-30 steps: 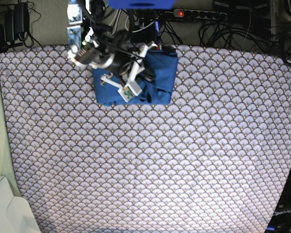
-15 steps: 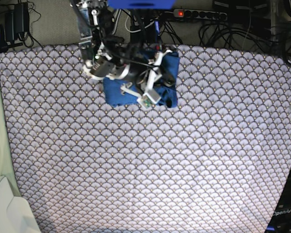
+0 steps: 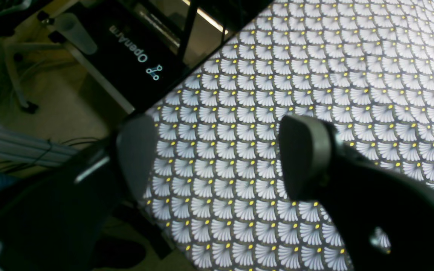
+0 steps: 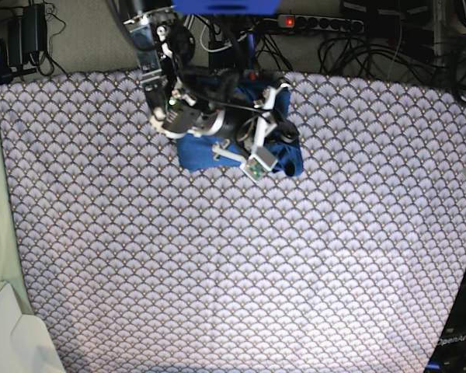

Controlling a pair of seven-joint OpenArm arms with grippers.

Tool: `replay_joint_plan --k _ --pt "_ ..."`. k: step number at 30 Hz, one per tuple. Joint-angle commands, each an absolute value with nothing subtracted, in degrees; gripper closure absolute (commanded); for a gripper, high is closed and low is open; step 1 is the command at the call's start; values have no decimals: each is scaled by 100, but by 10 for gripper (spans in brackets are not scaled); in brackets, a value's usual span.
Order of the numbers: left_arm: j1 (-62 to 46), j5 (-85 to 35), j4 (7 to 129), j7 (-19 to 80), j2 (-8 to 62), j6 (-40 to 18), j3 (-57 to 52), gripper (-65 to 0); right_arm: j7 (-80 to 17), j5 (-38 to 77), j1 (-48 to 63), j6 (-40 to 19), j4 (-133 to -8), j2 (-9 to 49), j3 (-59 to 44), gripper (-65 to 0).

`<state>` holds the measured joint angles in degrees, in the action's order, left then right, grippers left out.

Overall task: Fold the T-shirt properly
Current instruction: 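Fold the grasped shirt end over onto the rest of the bundle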

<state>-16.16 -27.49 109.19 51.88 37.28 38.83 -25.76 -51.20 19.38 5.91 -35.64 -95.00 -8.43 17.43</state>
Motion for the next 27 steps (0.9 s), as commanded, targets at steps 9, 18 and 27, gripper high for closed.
replay_joint_plan --k 9,18,27 --pt "-1560 -2721 11037 5156 3846 4000 -2633 -499 -4998 2035 549 -3565 -9552 -900 1754 0" --pt "-1560 -2721 11046 5156 3846 4000 -2633 -499 -4963 2035 523 -3565 -9051 -848 1754 0" --pt "-1569 -2721 11055 5156 3846 4000 -2633 -499 -4760 2070 541 -3565 -9103 -330 1736 0"
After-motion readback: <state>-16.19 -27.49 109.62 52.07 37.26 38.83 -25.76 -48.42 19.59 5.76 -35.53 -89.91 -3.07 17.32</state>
